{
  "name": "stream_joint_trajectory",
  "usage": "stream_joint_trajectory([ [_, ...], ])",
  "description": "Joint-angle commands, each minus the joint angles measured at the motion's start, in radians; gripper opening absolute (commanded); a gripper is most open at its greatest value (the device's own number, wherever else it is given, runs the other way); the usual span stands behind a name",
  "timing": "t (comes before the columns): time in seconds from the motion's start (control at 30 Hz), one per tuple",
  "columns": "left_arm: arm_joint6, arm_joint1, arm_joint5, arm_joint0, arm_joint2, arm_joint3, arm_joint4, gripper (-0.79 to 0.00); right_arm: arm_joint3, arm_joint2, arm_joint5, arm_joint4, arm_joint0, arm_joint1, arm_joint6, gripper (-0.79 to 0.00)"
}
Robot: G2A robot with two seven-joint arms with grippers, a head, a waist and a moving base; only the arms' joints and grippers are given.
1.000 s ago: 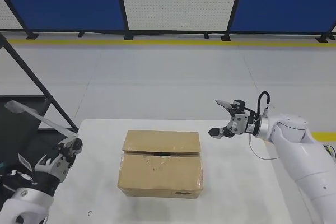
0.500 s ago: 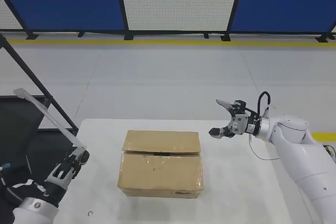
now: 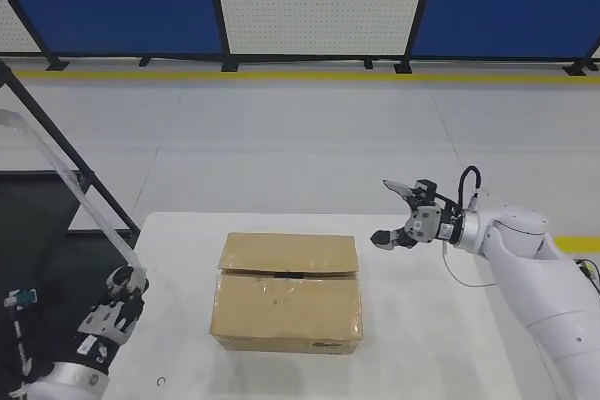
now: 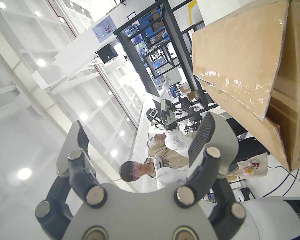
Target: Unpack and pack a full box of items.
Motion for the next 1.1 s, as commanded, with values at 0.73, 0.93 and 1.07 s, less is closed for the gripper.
stream_joint_trajectory([
  [0.73,0.278,0.049,-0.392,0.099,-0.029,0.000,0.966,-0.785,-0.035,0.030,0.006,0.002,-0.039,0.006,-0.021,0.000],
  [0.93,0.278,0.049,-0.392,0.099,-0.029,0.000,0.966,-0.785,-0.050,0.026,0.015,0.005,-0.042,0.002,-0.032,0.000],
  [1.07,0.296,0.050,-0.392,0.097,-0.041,0.000,0.974,-0.785,-0.047,0.023,0.016,0.003,-0.038,0.000,-0.029,0.000],
])
